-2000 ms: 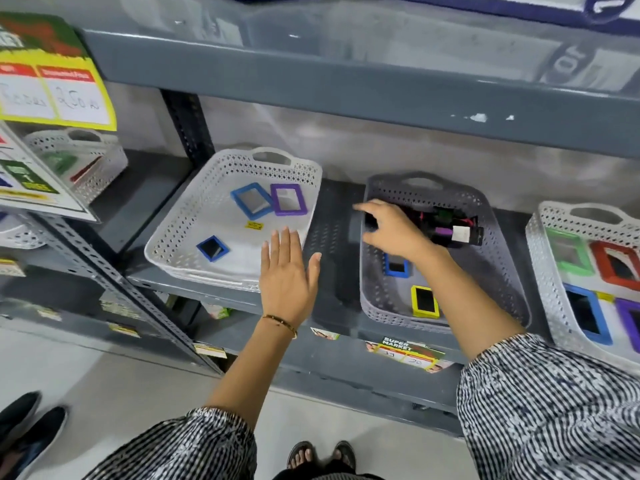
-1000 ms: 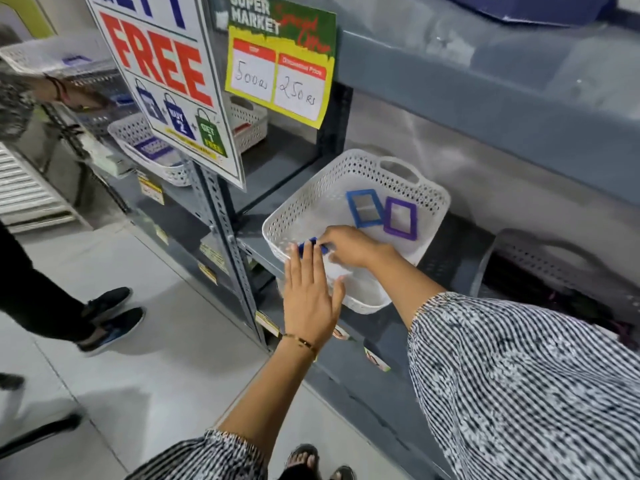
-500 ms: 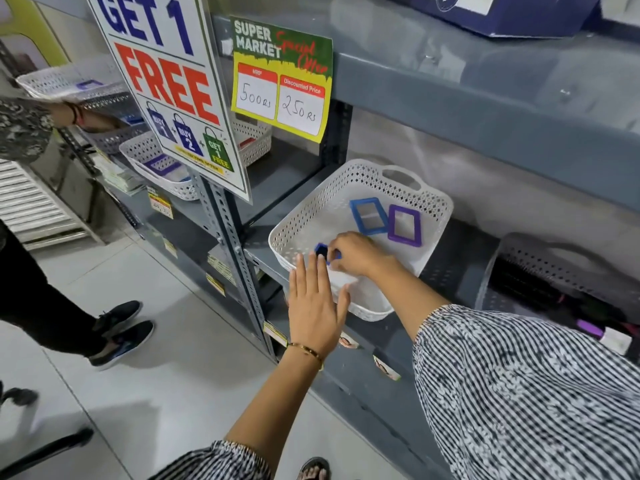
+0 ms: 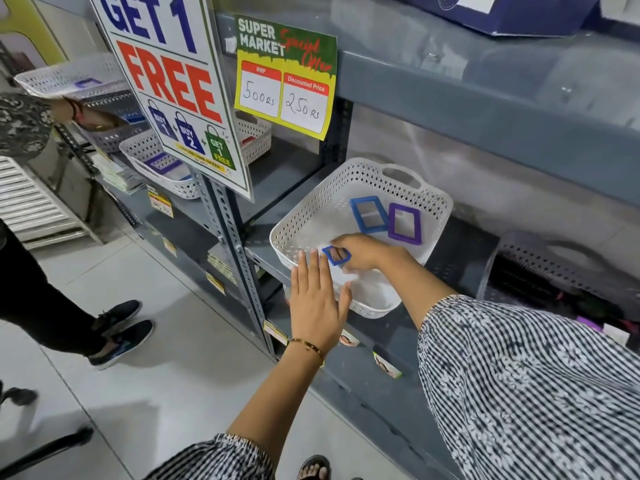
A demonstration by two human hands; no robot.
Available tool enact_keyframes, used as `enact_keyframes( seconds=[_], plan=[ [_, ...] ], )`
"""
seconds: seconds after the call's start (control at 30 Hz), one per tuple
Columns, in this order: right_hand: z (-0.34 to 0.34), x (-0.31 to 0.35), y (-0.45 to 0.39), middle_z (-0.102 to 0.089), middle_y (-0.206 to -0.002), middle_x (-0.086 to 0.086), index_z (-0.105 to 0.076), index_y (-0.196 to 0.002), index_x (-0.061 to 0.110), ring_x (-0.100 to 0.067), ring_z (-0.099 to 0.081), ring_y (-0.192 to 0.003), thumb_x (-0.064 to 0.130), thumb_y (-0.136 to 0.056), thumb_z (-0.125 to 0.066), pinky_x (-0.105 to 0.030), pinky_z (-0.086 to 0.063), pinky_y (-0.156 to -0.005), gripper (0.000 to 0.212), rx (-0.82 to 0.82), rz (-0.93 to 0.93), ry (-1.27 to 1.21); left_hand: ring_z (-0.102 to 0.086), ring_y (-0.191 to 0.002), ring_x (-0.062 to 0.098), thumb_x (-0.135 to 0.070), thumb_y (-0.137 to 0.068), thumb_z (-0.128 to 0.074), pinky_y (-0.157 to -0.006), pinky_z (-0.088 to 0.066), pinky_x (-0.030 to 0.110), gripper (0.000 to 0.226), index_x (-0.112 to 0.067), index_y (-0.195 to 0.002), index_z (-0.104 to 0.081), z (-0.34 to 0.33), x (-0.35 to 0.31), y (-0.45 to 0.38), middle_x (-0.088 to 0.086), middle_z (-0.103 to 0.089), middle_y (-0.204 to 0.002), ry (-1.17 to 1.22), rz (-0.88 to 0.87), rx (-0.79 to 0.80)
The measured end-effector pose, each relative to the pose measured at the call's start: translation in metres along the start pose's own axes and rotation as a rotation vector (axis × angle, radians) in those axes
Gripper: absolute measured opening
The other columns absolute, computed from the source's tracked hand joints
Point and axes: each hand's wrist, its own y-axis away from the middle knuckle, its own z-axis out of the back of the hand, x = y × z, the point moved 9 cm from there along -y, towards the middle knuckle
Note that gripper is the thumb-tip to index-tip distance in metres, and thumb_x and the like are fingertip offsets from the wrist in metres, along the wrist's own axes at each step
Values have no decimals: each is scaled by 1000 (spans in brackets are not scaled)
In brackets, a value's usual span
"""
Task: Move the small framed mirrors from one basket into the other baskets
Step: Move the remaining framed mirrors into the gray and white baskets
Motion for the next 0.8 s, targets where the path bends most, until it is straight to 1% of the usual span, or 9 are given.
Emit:
enact_keyframes(
  seconds=[0.1,0.23,0.33,0.43,0.5,0.57,0.63,0.7,0.8],
  plan=[
    [2,-1,6,-65,-110,-10,-64,-103,6,-26,-61,-101,8,-76,-69,-35,-50,-91,28,-70,0,-1,0,-145,30,-47,-96,-31,-115,6,37,68,-5,-146,-13,-1,0,-1,16,-13,-156,-29,1,20],
    [15,-7,30,-66,-104,-11,-65,-87,7,-28,-63,-96,12,-75,-70,-43,-52,-89,14,-198,18,-81,13,-141,26,-47,-96,-25,-115,10,39,68,-4,-146,-7,2,-2,-1,17,-9,-157,-92,4,17],
    [40,-25,63,-68,-107,-8,-67,-87,8,-24,-62,-101,11,-73,-73,-42,-50,-94,16,-320,11,-193,-2,-144,33,-41,-97,-34,-115,4,43,65,1,-144,-18,8,-16,-1,21,-18,-154,-68,-36,2],
    [62,-51,106,-66,-119,-4,-69,-101,12,-16,-60,-108,12,-73,-74,-29,-46,-101,28,-446,-49,-303,-14,-142,39,-40,-96,-34,-115,-2,44,63,4,-140,-28,9,-47,0,23,-27,-151,-21,-121,2],
    [71,-77,142,-64,-126,-2,-67,-113,13,-9,-57,-112,13,-73,-76,-13,-38,-99,41,-540,-144,-381,-14,-143,38,-44,-94,-25,-116,-3,43,67,3,-141,-27,3,-75,3,22,-26,-151,33,-188,21],
    [75,-101,179,-59,-134,-2,-58,-127,12,-8,-52,-121,14,-73,-78,-7,-30,-97,58,-600,-232,-365,-13,-143,36,-47,-92,-19,-117,-3,41,70,2,-142,-25,-6,-99,5,22,-25,-152,87,-243,53],
    [73,-124,215,-61,-132,-7,-60,-125,9,-13,-54,-121,14,-71,-78,-13,-35,-99,58,-621,-302,-336,-16,-143,36,-43,-95,-30,-118,-6,41,65,2,-142,-25,-17,-119,7,23,-26,-151,116,-292,90],
    [62,-153,258,-68,-119,-10,-65,-116,5,-20,-61,-113,11,-70,-79,-23,-40,-98,49,-627,-394,-321,-20,-142,36,-32,-94,-45,-118,-11,43,61,3,-141,-27,-32,-141,11,24,-27,-151,116,-345,146],
    [29,-194,309,-73,-104,-13,-67,-105,-4,-26,-65,-101,4,-71,-76,-32,-42,-96,36,-566,-539,-356,-18,-142,36,-25,-90,-51,-118,-13,45,64,3,-142,-25,-51,-153,15,23,-23,-152,56,-343,224]
  ],
)
